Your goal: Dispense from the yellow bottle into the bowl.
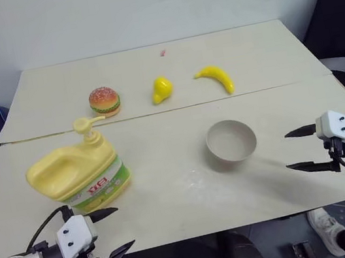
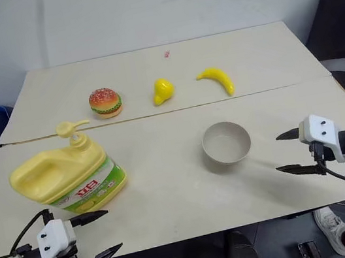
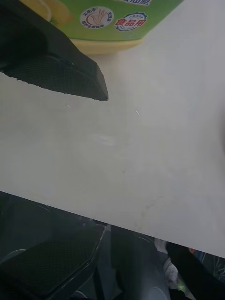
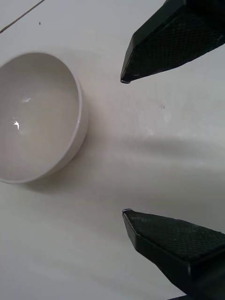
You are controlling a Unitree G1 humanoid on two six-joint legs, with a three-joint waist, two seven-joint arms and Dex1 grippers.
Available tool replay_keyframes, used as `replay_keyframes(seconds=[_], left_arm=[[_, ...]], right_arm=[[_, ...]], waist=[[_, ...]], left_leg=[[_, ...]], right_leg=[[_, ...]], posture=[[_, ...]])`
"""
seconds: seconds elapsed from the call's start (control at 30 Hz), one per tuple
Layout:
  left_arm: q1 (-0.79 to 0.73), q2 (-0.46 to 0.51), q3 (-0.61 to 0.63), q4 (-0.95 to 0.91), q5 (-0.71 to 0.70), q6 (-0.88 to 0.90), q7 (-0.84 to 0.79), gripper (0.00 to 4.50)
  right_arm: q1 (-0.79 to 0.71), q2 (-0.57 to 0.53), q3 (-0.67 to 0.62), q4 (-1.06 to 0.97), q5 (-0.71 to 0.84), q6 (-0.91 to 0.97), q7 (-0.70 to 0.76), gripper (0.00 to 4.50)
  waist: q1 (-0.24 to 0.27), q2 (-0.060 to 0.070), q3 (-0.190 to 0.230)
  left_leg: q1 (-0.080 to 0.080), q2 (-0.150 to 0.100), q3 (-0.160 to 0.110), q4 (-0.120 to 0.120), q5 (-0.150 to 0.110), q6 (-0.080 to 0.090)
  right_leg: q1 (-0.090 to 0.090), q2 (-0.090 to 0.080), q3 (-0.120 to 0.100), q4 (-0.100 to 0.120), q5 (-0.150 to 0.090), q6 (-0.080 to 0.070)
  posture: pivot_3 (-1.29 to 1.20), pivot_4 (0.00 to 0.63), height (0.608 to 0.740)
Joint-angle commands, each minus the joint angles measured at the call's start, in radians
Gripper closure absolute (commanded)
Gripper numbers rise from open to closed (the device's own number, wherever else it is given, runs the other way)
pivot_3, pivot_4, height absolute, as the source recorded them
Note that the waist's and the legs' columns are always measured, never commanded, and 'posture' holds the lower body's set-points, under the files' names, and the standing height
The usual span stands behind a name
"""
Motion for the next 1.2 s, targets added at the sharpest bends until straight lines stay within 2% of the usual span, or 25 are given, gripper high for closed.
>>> replay_keyframes(seconds=[0.03, 0.33, 0.5, 0.63, 0.8, 0.87, 0.93, 1.07, 1.2], left_arm=[[0.003, 0.004, -0.012, -0.017, 0.001, -0.025, -0.012, 0.00], [-0.004, 0.024, -0.007, -0.059, -0.033, 0.043, -0.005, 0.00], [-0.048, 0.105, 0.087, -0.127, -0.230, 0.203, -0.059, 0.00], [-0.099, 0.216, 0.250, -0.185, -0.430, 0.327, -0.124, 0.00], [-0.282, 0.332, 0.332, -0.136, -0.587, 0.459, -0.070, 0.00], [-0.424, 0.426, 0.319, -0.065, -0.677, 0.516, -0.074, 0.00], [-0.510, 0.476, 0.286, -0.025, -0.715, 0.546, -0.108, 0.00], [-0.621, 0.521, 0.179, 0.013, -0.691, 0.534, -0.173, 0.00], [-0.698, 0.531, 0.097, 0.015, -0.662, 0.519, -0.217, 0.00]], right_arm=[[-0.002, -0.013, -0.023, -0.013, 0.014, -0.002, -0.005, 0.02], [0.016, 0.006, -0.023, -0.088, 0.040, 0.039, -0.029, 0.02], [-0.003, -0.004, -0.014, -0.171, 0.110, 0.175, -0.012, 0.02], [-0.033, 0.049, 0.009, -0.307, 0.126, 0.215, -0.083, 0.02], [-0.081, 0.118, 0.087, -0.377, 0.083, 0.228, -0.153, 0.02], [-0.115, 0.168, 0.167, -0.374, 0.021, 0.230, -0.202, 0.02], [-0.137, 0.205, 0.225, -0.358, -0.028, 0.227, -0.233, 0.02], [-0.171, 0.260, 0.296, -0.311, -0.097, 0.234, -0.284, 0.95], [-0.185, 0.288, 0.342, -0.290, -0.155, 0.257, -0.327, 2.32]], waist=[[0.000, 0.000, 0.000], [0.000, 0.000, 0.000], [0.001, -0.001, 0.000], [0.000, -0.002, 0.001], [-0.001, -0.002, 0.001], [0.001, -0.006, 0.002], [-0.002, -0.006, 0.002], [-0.005, -0.001, 0.002], [-0.010, -0.003, 0.003]], left_leg=[[0.000, 0.000, 0.000, 0.000, 0.000, 0.000], [0.000, 0.000, 0.000, 0.000, 0.000, 0.000], [0.000, 0.001, -0.002, 0.001, 0.000, 0.000], [0.000, 0.001, -0.002, 0.001, -0.001, -0.001], [0.000, 0.001, -0.002, 0.001, -0.001, -0.003], [0.000, 0.001, -0.001, 0.000, -0.001, -0.003], [0.000, 0.001, -0.001, 0.002, 0.000, -0.005], [0.001, 0.000, 0.004, -0.003, 0.000, -0.005], [-0.001, 0.001, 0.007, -0.002, -0.001, -0.006]], right_leg=[[0.000, 0.000, 0.000, 0.000, 0.000, 0.000], [0.000, 0.000, 0.000, 0.000, 0.000, 0.000], [0.000, 0.000, 0.000, 0.001, 0.000, 0.000], [-0.001, 0.001, 0.001, 0.001, 0.000, 0.000], [-0.001, 0.002, 0.001, 0.001, 0.000, -0.001], [-0.001, 0.002, 0.000, 0.001, -0.001, -0.001], [-0.001, 0.002, -0.002, 0.003, -0.001, -0.002], [-0.003, 0.002, -0.003, 0.003, -0.003, -0.005], [-0.005, 0.003, -0.009, 0.003, -0.004, -0.007]], posture=[[0.00, 0.150, 0.740], [0.00, 0.150, 0.740], [0.00, 0.150, 0.740], [0.00, 0.150, 0.740], [0.00, 0.150, 0.740], [0.00, 0.150, 0.740], [0.00, 0.150, 0.740], [0.00, 0.150, 0.740], [0.00, 0.150, 0.740]])
